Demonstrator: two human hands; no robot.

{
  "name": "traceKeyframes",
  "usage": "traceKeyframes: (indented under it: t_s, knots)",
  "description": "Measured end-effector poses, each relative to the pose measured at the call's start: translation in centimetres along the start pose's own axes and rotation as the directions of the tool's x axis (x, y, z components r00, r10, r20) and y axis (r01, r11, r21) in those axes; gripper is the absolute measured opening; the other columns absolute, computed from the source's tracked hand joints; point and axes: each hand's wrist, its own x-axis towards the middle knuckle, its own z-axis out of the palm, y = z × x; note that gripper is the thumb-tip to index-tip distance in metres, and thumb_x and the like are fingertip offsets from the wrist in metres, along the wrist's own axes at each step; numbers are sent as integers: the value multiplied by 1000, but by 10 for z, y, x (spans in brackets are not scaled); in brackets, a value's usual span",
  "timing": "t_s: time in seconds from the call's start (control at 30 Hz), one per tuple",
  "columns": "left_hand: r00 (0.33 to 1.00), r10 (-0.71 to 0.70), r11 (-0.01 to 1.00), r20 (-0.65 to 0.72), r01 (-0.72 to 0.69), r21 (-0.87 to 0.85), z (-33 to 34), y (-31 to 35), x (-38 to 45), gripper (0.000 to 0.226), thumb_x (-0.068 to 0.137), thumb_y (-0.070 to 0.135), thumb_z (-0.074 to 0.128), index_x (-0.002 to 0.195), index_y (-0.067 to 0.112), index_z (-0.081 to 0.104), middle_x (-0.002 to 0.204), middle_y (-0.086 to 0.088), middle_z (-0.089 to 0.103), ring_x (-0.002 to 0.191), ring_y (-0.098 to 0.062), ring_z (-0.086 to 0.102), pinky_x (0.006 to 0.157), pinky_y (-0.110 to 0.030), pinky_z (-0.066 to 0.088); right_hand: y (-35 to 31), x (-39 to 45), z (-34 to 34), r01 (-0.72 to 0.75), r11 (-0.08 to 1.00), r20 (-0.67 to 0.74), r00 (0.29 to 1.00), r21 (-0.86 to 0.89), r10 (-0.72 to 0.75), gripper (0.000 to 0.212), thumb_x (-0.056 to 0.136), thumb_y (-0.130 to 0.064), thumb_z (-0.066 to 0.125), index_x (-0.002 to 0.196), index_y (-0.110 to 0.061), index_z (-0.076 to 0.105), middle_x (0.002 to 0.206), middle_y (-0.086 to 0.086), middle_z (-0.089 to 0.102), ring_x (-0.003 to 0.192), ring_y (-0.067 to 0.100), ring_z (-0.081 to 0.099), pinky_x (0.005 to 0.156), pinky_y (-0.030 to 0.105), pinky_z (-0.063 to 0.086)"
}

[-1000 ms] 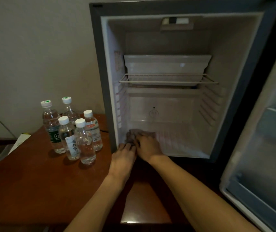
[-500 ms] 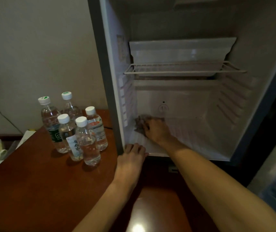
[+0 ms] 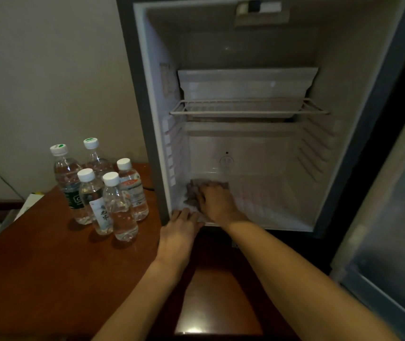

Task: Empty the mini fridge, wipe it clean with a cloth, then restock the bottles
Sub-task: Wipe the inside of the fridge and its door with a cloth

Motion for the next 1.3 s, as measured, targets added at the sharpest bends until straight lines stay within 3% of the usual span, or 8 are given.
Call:
traceKeyframes:
  t_s: [0.17,0.37,0.53,0.7,0.77,0.93,1.03,1.3]
  knots:
    - [999,-35,997,18,36,-70,-2,-3,-3,14,87,23,73,95,13,69,99,-6,63,92,-32,64,53,-39,52,-16,-42,-11,-11,1000,73,997,-19,13,37,102,-29,42,133,-18,58,138,10,56,121,31,55,98,34,44]
    - [997,-34,995,73,41,-92,-2,-8,-5,22,94,28,65,113,18,68,114,-3,61,105,-29,61,69,-43,57,-18,-57,-16,-69,996,159,984,-49,76,39,103,-26,42,141,-21,48,148,6,45,128,31,47,97,36,44]
    - [1000,-3,995,-2,3,-98,0,-10,-7,21,88,29,73,104,17,69,105,-1,63,96,-27,64,58,-40,57,-3,-46,-8,-18,999,61,998,-38,20,37,99,-37,49,127,-16,60,134,8,55,114,32,57,83,36,49]
    - [997,9,997,-81,-15,-81,1,-8,-9,30,86,34,76,109,15,71,104,0,64,94,-23,66,52,-37,57,11,-4,-11,-2,1000,-9,1000,-24,1,57,91,-56,42,101,-7,70,110,14,68,96,34,65,77,35,47]
    - [997,7,997,-79,-13,-80,2,-9,-8,31,87,37,75,110,16,71,105,1,64,96,-21,66,54,-36,58,16,12,-11,-9,1000,6,1000,26,9,65,85,-54,33,102,-4,69,111,18,68,96,35,65,79,35,48]
    - [998,22,998,-65,-26,-52,5,-13,-6,33,92,45,67,111,19,70,107,2,63,98,-20,64,52,-37,56,25,40,-13,-49,998,40,998,50,47,37,95,-33,50,109,-4,68,118,17,66,102,34,64,81,33,48]
    - [997,38,999,-62,-40,-25,4,-11,-5,35,95,48,57,108,19,69,104,1,62,96,-21,63,50,-38,55,23,38,-14,-49,995,32,998,85,47,34,97,-29,51,117,-6,67,126,16,64,109,34,62,87,33,47]
    - [1000,-7,997,-5,7,-80,-5,-6,-6,32,92,42,66,109,15,69,104,-3,62,97,-27,63,54,-41,57,10,-19,-15,-12,998,71,997,62,8,41,98,-40,49,116,-6,65,126,14,61,109,31,59,82,31,44]
